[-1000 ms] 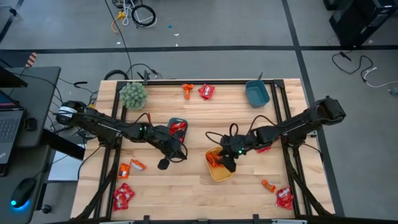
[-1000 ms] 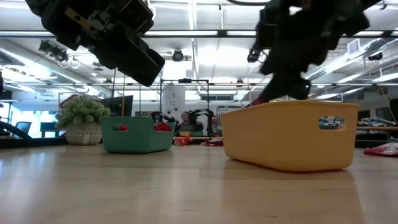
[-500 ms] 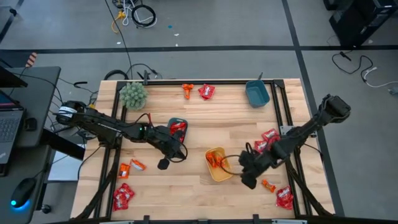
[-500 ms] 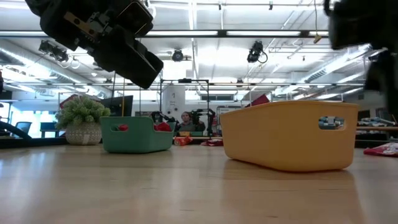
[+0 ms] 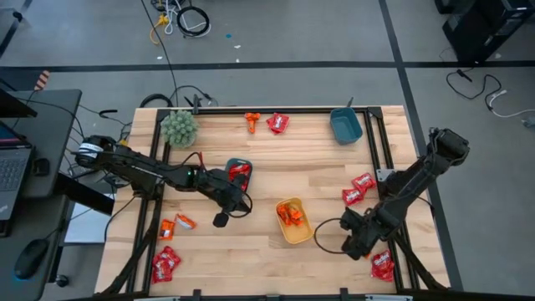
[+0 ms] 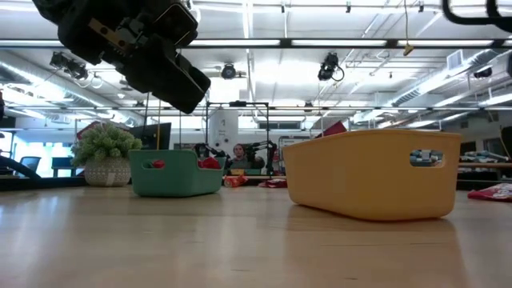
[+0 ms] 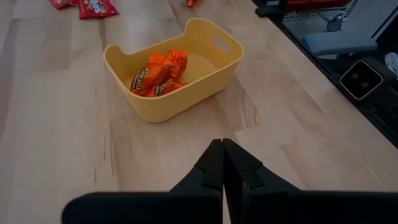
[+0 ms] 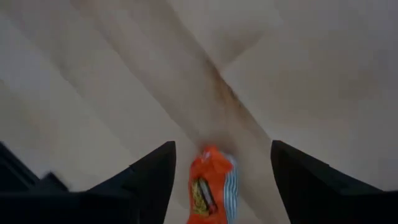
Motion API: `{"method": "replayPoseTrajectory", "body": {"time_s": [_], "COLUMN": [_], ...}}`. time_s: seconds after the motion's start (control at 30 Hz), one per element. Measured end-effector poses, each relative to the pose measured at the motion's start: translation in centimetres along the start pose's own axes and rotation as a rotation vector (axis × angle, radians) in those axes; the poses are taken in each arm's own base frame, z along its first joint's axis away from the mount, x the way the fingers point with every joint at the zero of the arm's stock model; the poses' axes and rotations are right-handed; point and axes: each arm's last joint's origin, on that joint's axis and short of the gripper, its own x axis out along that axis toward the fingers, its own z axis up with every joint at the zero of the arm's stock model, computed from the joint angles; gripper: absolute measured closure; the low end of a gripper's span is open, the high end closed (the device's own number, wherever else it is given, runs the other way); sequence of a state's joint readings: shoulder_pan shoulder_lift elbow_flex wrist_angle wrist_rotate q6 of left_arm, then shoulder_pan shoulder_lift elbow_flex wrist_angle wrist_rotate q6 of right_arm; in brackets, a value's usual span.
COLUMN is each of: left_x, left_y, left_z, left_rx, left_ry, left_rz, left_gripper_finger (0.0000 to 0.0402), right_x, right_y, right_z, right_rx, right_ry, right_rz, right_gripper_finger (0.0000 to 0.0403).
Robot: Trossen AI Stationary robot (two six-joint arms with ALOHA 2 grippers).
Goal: Sort candy
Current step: Put the orange candy into the yellow bin
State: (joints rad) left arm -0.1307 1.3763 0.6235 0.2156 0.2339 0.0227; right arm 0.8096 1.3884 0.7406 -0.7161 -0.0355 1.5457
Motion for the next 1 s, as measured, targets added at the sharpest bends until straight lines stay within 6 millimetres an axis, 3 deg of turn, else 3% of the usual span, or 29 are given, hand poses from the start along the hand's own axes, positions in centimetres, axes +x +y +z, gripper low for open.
{"method": "replayPoseTrajectory", "body": {"time_s": [0.4, 0.73, 0.87, 1.0], "left_x": [0.0, 0.0, 0.0, 0.0], "left_y": [0.0, 0.0, 0.0, 0.1], "left_z": [0.0, 0.0, 0.0, 0.0], "left_rx": [0.002, 0.014, 0.014, 0.004], "left_ry": [0.003, 0.003, 0.002, 0.0], "left_rz": [0.0, 0.001, 0.004, 0.031], "left_gripper_finger": [0.0401, 0.0401, 0.0401, 0.0401], "right_x": [0.1, 3.3, 3.6, 3.0], "right_y": [0.4, 0.9, 0.8, 0.9], "right_z": [-1.6, -2.2, -2.2, -1.6], "right_rx": [-0.001, -0.078, -0.1, -0.114], "right_ry": [0.026, 0.105, 0.115, 0.115], "right_rz": [0.037, -0.071, -0.095, -0.073], "right_gripper_finger": [0.0175, 0.0177, 0.0216, 0.0303]}}
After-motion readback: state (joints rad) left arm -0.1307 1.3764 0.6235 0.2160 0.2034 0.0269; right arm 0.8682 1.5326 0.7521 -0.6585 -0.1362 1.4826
